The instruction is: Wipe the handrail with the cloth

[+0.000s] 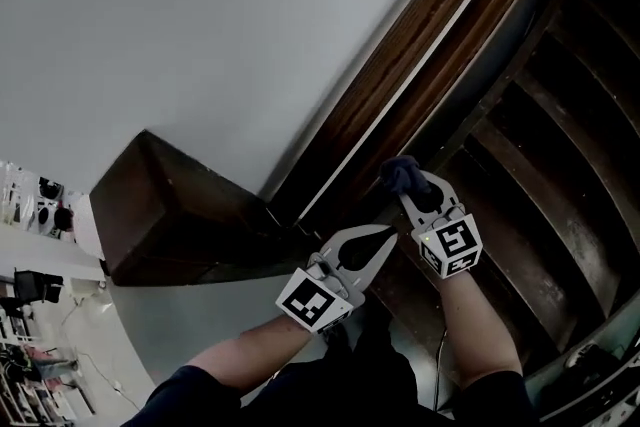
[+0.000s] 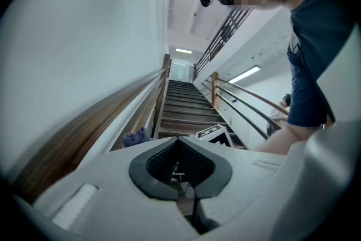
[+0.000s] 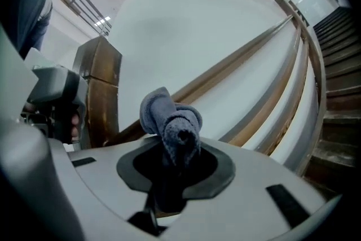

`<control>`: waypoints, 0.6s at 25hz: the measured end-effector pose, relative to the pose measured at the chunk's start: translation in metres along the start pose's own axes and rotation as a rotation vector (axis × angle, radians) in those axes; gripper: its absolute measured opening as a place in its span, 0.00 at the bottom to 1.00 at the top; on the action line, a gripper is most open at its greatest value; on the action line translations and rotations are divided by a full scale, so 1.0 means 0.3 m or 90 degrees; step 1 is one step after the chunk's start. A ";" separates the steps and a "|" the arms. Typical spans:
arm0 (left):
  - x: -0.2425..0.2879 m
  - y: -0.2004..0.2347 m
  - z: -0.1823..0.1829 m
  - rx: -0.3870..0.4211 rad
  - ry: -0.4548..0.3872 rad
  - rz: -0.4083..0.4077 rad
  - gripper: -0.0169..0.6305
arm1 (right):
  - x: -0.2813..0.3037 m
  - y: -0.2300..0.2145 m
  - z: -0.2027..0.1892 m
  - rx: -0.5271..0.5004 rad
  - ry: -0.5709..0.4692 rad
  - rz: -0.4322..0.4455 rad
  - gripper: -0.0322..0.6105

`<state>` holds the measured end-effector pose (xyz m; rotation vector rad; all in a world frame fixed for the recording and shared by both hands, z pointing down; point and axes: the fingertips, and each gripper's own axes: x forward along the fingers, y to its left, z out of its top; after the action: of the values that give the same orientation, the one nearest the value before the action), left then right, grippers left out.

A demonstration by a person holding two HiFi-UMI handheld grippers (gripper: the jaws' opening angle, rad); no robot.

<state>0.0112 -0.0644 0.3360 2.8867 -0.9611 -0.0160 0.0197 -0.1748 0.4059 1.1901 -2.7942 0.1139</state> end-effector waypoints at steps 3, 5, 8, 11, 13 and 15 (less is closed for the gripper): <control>-0.136 -0.040 0.045 0.004 -0.002 -0.004 0.03 | -0.080 0.137 0.057 0.012 -0.001 0.003 0.20; -0.208 -0.069 0.064 0.013 -0.015 -0.004 0.03 | -0.136 0.209 0.109 0.005 -0.012 0.008 0.20; -0.363 -0.150 0.080 0.013 -0.021 -0.007 0.03 | -0.240 0.391 0.161 0.010 -0.023 0.016 0.20; -0.504 -0.204 0.114 0.020 -0.019 -0.018 0.03 | -0.301 0.577 0.218 0.014 -0.031 0.029 0.20; -0.561 -0.234 0.132 0.026 -0.025 -0.026 0.03 | -0.331 0.665 0.251 0.011 -0.036 0.040 0.20; -0.617 -0.266 0.156 0.028 -0.033 -0.032 0.03 | -0.361 0.750 0.270 0.016 -0.039 0.052 0.20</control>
<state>-0.0912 0.1056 0.2778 2.9635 -0.9093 -0.0736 -0.0733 0.0491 0.3059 1.1045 -2.9040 0.1213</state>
